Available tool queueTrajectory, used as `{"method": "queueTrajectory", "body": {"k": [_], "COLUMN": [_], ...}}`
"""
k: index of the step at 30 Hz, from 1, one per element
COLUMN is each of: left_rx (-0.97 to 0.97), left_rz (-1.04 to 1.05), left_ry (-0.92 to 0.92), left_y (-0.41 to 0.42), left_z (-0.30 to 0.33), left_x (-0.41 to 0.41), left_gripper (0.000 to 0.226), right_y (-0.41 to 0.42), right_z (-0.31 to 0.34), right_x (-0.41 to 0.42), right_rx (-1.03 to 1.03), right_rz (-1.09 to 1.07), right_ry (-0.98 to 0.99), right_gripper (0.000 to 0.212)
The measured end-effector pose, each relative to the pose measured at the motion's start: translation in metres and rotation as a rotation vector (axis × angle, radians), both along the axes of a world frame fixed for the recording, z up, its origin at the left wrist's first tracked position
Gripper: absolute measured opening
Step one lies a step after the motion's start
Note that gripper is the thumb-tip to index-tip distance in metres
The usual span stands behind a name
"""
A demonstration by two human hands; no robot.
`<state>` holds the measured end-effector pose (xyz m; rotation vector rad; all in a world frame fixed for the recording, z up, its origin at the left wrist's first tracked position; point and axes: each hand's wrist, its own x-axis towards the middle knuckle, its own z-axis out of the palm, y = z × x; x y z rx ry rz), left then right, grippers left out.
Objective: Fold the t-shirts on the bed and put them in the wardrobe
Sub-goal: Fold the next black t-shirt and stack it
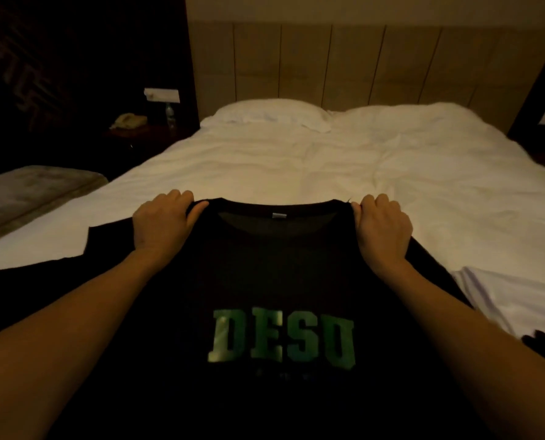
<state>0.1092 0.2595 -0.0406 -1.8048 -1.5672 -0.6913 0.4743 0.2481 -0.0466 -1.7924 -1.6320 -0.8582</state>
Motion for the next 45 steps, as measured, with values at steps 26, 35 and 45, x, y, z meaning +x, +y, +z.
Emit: {"method": "queueTrajectory", "body": {"k": [26, 35, 45], "left_rx": [-0.484, -0.843, -0.846], "left_rz": [0.033, -0.207, -0.102], "left_ry": [-0.264, -0.371, -0.300], "left_y": [0.082, -0.067, -0.187], "left_z": [-0.098, -0.114, -0.127], "left_x": [0.025, 0.064, 0.033], "left_gripper": [0.043, 0.071, 0.065], "right_y": [0.062, -0.068, -0.197], "right_z": [-0.096, -0.095, -0.111], "right_x": [-0.022, -0.057, -0.033], "right_rx": [-0.362, -0.716, -0.799], "right_rz": [0.035, 0.279, 0.265], "right_ry": [0.207, 0.403, 0.439], "right_gripper": [0.033, 0.052, 0.053]}}
